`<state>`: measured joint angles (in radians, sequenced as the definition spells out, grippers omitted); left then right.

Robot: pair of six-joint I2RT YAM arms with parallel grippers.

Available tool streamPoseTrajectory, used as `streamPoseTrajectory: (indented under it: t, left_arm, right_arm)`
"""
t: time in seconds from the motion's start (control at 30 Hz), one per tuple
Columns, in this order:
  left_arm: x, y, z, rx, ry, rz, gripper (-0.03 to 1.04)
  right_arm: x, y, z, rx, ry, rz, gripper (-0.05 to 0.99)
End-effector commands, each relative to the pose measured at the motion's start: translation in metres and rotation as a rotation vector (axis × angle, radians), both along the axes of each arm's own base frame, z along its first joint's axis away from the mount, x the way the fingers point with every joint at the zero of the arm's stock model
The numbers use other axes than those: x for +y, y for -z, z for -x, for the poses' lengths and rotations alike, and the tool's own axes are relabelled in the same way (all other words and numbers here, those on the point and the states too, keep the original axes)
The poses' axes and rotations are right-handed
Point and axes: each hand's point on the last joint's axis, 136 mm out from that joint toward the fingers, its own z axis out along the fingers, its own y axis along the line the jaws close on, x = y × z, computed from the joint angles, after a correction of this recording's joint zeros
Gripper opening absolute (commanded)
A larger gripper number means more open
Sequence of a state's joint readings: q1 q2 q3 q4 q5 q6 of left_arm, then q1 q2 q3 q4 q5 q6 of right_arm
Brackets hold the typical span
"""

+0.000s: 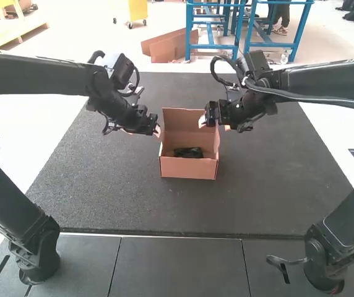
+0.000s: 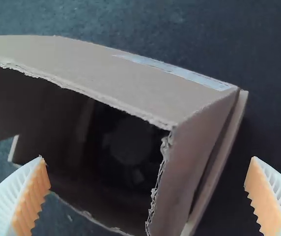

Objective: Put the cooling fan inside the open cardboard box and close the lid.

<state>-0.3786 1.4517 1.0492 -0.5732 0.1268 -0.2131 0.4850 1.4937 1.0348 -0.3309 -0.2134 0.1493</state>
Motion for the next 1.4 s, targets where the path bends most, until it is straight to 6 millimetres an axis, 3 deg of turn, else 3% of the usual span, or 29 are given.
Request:
streamPoseTrajectory:
  t: [0.0,0.3,0.47,0.57,0.8,0.93,1.17,1.37]
  left_arm:
    - [0.01,-0.02,-0.012,-0.07,-0.053,0.006,0.97]
    - [0.051,-0.053,-0.072,-0.214,-0.233,-0.082,0.97]
    - [0.037,-0.067,-0.096,-0.249,-0.223,-0.066,0.97]
    - [0.015,-0.071,-0.104,-0.253,-0.183,-0.05,0.97]
    - [-0.045,-0.069,-0.1,-0.234,-0.05,-0.003,0.97]
    - [-0.067,-0.059,-0.095,-0.219,-0.001,0.001,0.97]
    - [-0.089,-0.04,-0.081,-0.154,0.068,-0.008,0.97]
    - [-0.091,-0.017,-0.06,-0.063,0.104,-0.04,0.97]
  right_arm:
    - [-0.009,-0.019,-0.004,-0.056,0.009,0.015,0.91]
    - [-0.048,-0.051,-0.008,-0.291,0.019,0.192,0.91]
    - [-0.069,-0.092,-0.013,-0.446,0.067,0.185,0.91]
    - [-0.075,-0.111,-0.009,-0.527,0.067,0.181,0.91]
    - [-0.081,-0.12,0.002,-0.556,0.075,0.163,0.91]
    - [-0.083,-0.126,0.006,-0.565,0.086,0.146,0.91]
    - [-0.089,-0.125,0.01,-0.537,0.1,0.134,0.9]
    - [-0.092,-0.124,0.01,-0.518,0.099,0.121,0.9]
